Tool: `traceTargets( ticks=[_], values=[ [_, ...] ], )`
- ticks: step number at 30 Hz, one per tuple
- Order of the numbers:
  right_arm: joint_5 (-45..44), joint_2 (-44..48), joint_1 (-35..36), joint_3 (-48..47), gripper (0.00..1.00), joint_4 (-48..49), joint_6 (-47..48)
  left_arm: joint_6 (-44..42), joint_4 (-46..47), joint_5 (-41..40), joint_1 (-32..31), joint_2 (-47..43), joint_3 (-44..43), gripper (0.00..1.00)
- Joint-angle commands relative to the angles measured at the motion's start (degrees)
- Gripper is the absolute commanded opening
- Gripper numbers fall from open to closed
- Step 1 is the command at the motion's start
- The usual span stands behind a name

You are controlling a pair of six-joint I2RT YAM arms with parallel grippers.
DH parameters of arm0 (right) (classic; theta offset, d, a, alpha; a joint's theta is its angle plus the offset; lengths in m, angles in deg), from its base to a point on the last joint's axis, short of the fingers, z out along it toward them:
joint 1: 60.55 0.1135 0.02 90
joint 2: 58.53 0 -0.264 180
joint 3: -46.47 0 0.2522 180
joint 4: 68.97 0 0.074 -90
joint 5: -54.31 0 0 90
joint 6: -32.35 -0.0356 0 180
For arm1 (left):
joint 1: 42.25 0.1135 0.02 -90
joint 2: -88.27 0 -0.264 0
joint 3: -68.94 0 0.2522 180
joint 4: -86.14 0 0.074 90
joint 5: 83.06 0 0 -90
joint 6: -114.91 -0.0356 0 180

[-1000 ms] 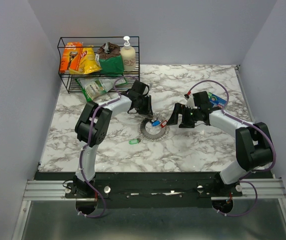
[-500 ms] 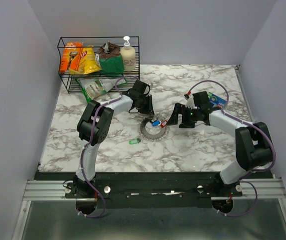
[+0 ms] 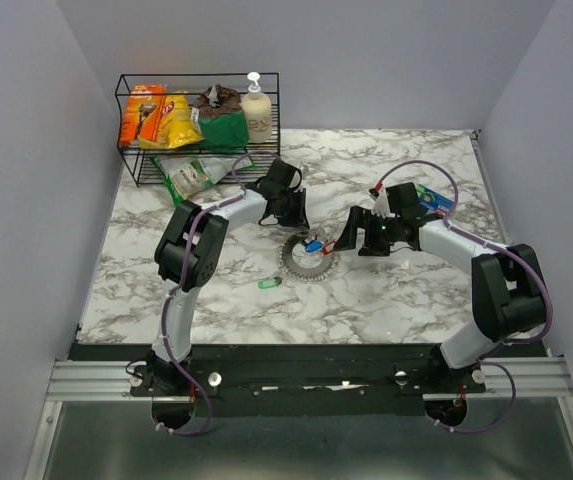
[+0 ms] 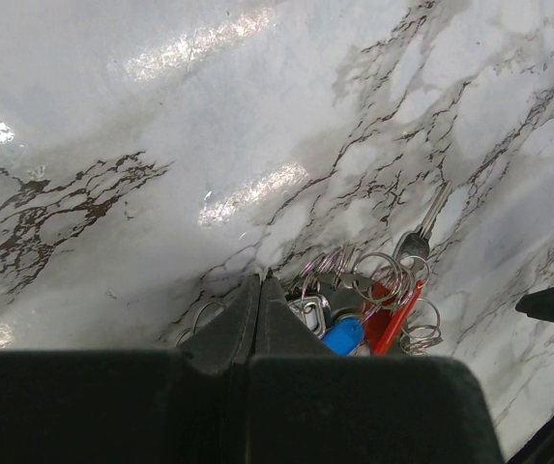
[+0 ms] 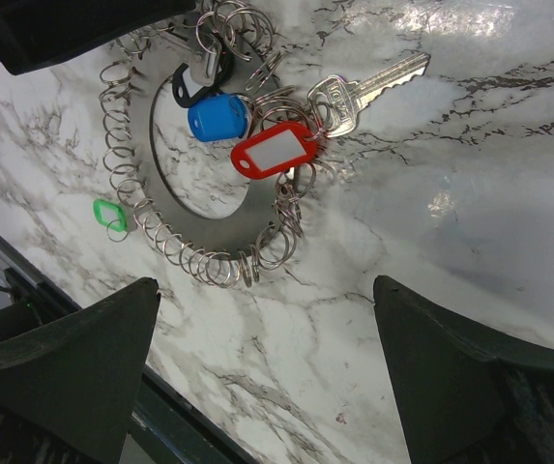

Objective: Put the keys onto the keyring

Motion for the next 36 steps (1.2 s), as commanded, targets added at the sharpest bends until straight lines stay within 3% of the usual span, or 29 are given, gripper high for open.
traceTargets(
  ticks=[1, 16, 28, 36],
  values=[
    [-0.4, 2.0, -0.1, -0.2, 1.00, -0.5, 1.0, -1.9, -0.1, 1.1, -0.2, -2.3, -1.3, 0.00],
    [-1.2, 10.4, -0.1, -6.5, 1.00, -5.2, 3.8, -7.2, -1.4, 7.1, -0.2, -12.0, -1.2, 0.00],
    [4.4, 19.7, -0.1, -10.2, 1.00, -4.9, 8.4, -15.9, -6.7, 15.6, -0.2, -20.2, -3.0, 0.00],
    [9.0, 25.6, -0.1, -11.7, 1.00, -3.1, 10.6, -25.0, -17.2, 25.1, -0.7, -22.7, -10.3, 0.00]
  ],
)
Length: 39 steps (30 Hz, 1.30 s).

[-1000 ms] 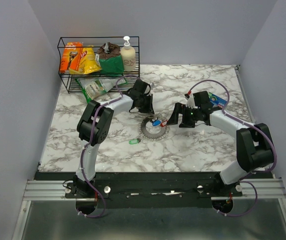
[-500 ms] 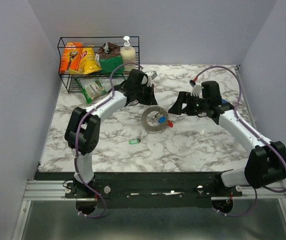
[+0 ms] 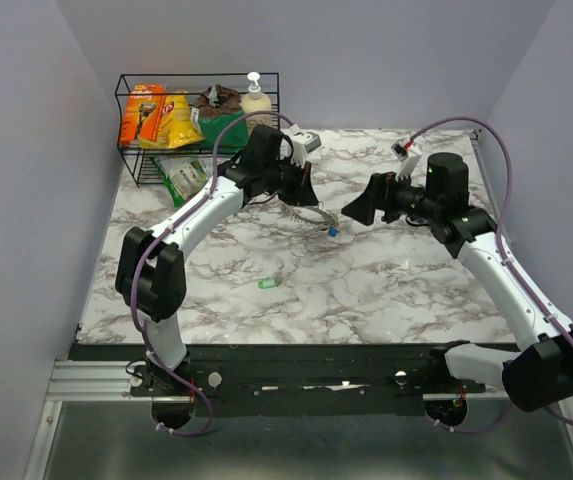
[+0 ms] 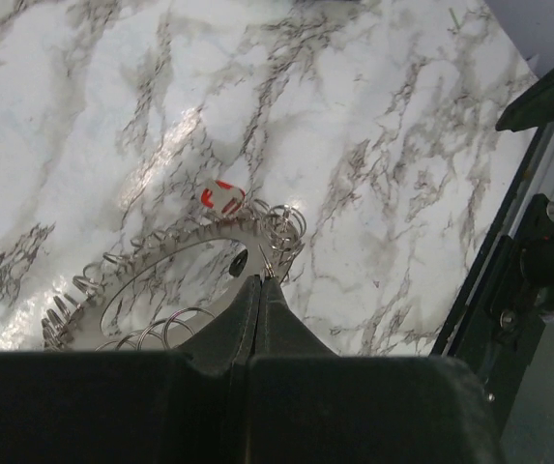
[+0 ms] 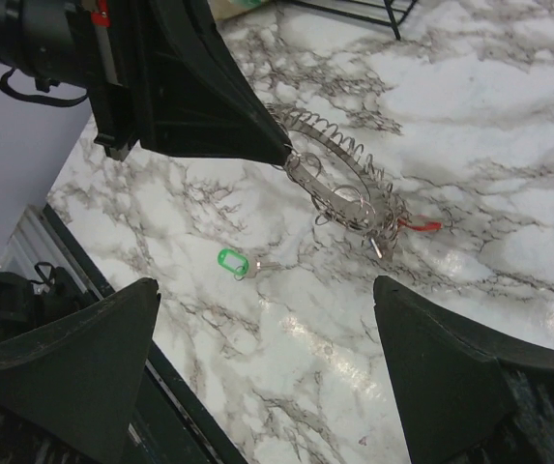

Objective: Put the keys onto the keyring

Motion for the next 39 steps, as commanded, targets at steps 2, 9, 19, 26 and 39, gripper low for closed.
traceTargets(
  ticks=[2, 9, 19, 26, 39],
  values=[
    [6.7, 3.8, -0.1, -1.6, 1.00, 1.8, 1.9, -12.6, -11.7, 10.1, -1.3, -3.0, -10.0, 0.00],
    [11.8, 5.1, 0.0, -1.0, 1.00, 5.7, 0.5, -21.8, -22.4, 16.6, -4.4, -2.9, -13.5, 0.00],
    [16.4, 5.1, -0.1, 0.5, 1.00, 8.3, -1.1, -22.7, -24.0, 16.3, -6.2, -4.8, -15.6, 0.00],
    [20.9, 4.7, 0.0, 4.1, 1.00, 11.3, -3.5, -18.8, -19.2, 15.8, -6.3, -6.1, -14.0, 0.00],
    [23.6, 2.3, 0.0, 5.4, 0.99, 12.5, -5.1, -16.3, -15.9, 14.4, -6.3, -6.4, -13.0, 0.00]
  ],
)
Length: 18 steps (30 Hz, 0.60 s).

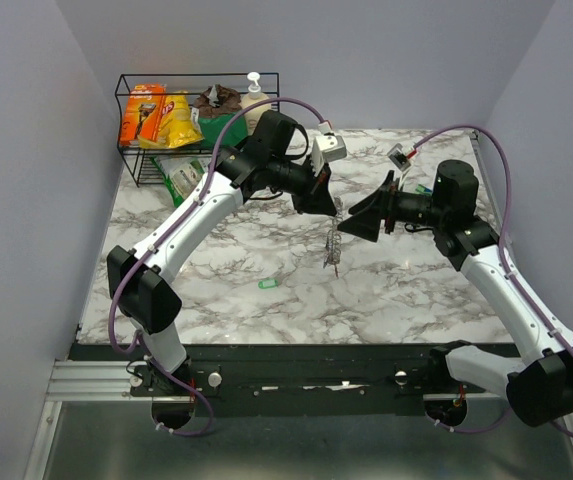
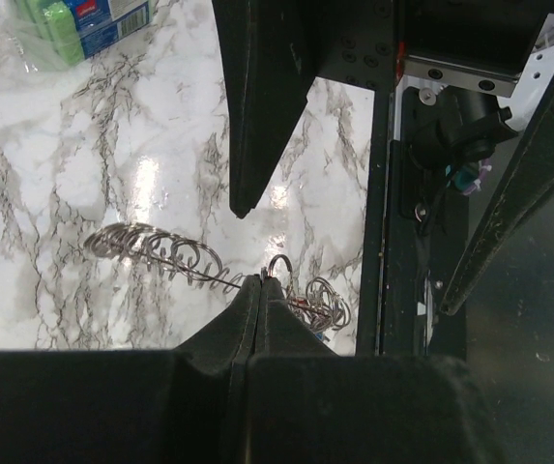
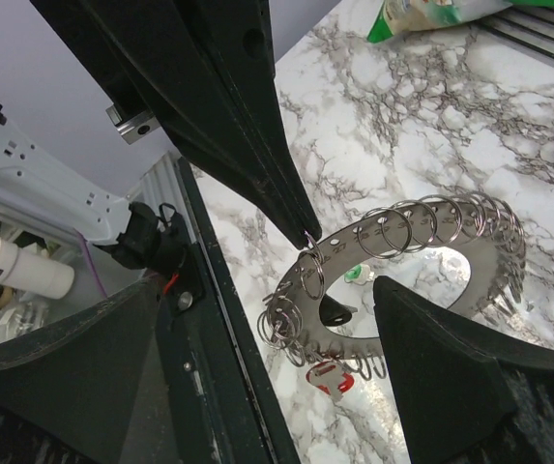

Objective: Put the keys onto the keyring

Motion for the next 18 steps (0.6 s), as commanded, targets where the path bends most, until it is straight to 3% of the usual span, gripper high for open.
traceTargets(
  ticks=[1, 18],
  values=[
    [3.6, -1.9, 0.1, 0.3, 0.99, 1.0, -0.9, 1.8, 2.9, 0.8, -0.1, -2.3, 0.2, 0.00],
    [8.2, -1.2, 1.5, -1.2, 0.96, -3.0, 0.0, 4.7, 6.2, -3.4, -0.1, -2.2, 1.6, 0.00]
  ],
)
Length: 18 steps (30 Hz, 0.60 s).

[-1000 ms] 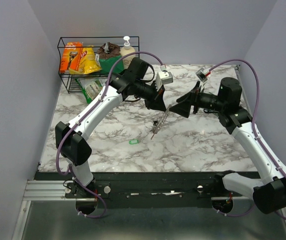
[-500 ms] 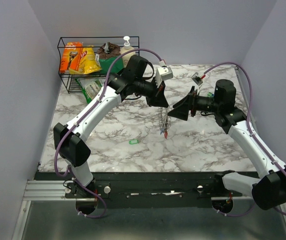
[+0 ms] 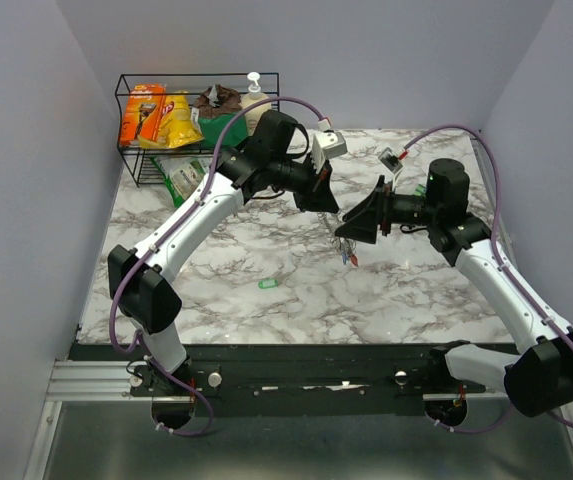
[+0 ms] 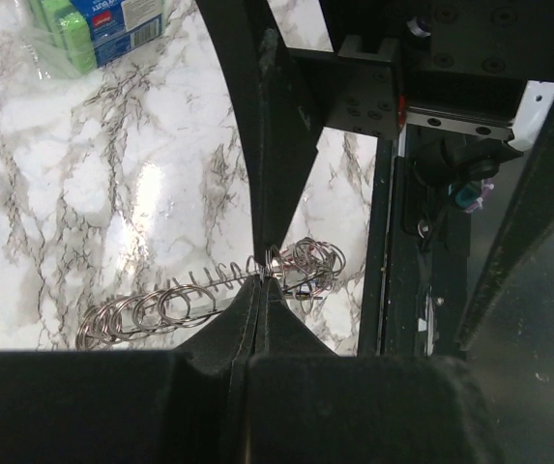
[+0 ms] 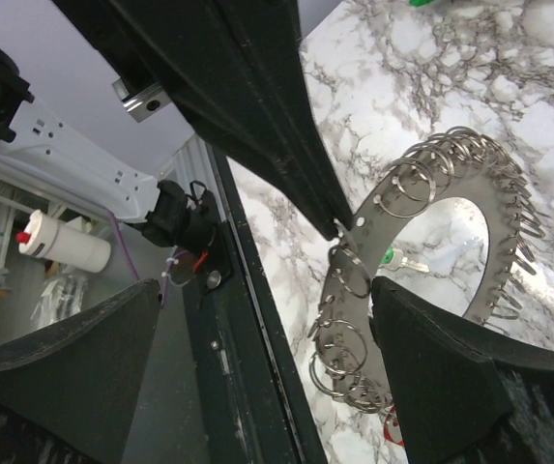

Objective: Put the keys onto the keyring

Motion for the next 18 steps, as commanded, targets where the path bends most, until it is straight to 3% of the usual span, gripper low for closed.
traceTargets(
  ticks=[1, 13, 18],
  values=[
    [2.7, 1.8, 0.6, -1.4, 0.96, -4.0, 1.8, 1.5, 2.7, -2.5, 0.0, -2.2, 0.7, 0.00],
    [2.6, 5.5, 0.7, -2.1, 0.96, -8.1, 3.7, 3.1, 5.3, -2.9, -0.1, -1.8, 2.3, 0.00],
    [-1.8, 6.7, 0.7, -1.9, 0.96, -8.9, 5.0, 2.4, 4.7, 0.0, -0.1, -2.5, 2.2, 0.00]
  ],
)
